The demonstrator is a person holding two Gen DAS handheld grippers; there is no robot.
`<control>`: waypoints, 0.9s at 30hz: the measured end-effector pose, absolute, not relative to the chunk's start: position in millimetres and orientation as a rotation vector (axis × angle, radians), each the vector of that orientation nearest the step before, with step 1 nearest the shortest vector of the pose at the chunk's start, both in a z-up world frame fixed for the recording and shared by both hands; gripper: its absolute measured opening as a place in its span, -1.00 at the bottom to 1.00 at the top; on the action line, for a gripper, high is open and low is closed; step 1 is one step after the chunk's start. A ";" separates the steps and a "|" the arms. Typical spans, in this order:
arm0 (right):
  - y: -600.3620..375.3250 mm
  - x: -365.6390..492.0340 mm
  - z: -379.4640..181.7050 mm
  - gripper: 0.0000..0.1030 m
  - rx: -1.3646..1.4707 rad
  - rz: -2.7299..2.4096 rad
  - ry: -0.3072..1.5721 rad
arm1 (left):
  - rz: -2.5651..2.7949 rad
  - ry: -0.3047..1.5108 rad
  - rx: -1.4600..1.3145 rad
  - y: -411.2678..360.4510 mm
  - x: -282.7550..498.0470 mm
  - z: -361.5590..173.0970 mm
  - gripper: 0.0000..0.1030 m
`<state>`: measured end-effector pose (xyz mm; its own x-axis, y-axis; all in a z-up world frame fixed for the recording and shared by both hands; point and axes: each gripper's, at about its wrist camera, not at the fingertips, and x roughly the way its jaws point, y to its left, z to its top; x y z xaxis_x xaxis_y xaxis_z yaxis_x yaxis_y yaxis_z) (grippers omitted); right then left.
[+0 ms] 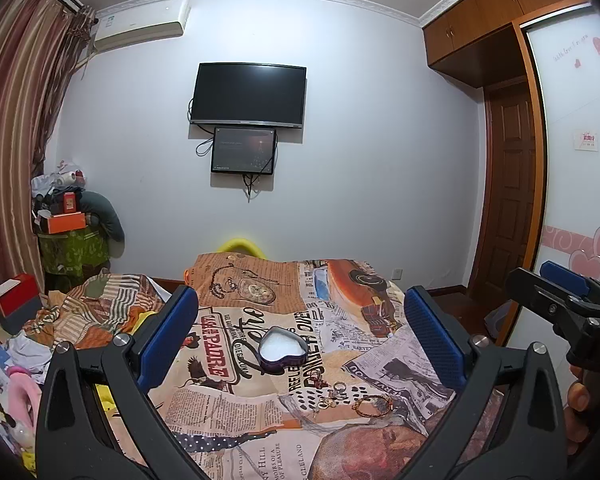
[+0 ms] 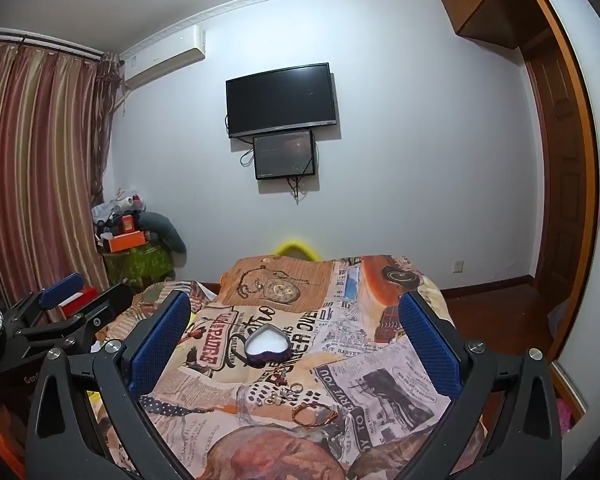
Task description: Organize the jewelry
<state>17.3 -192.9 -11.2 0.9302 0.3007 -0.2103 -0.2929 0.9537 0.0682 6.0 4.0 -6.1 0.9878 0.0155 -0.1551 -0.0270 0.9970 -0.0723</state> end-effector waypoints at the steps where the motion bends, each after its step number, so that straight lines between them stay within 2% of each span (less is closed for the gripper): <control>1: -192.7 16.8 -11.2 1.00 0.036 0.304 0.221 | 0.022 0.156 -0.074 3.8 6.1 -6.2 1.00; 27: -193.8 18.4 -12.0 1.00 0.039 0.306 0.226 | 0.024 0.163 -0.071 2.8 7.3 -9.7 1.00</control>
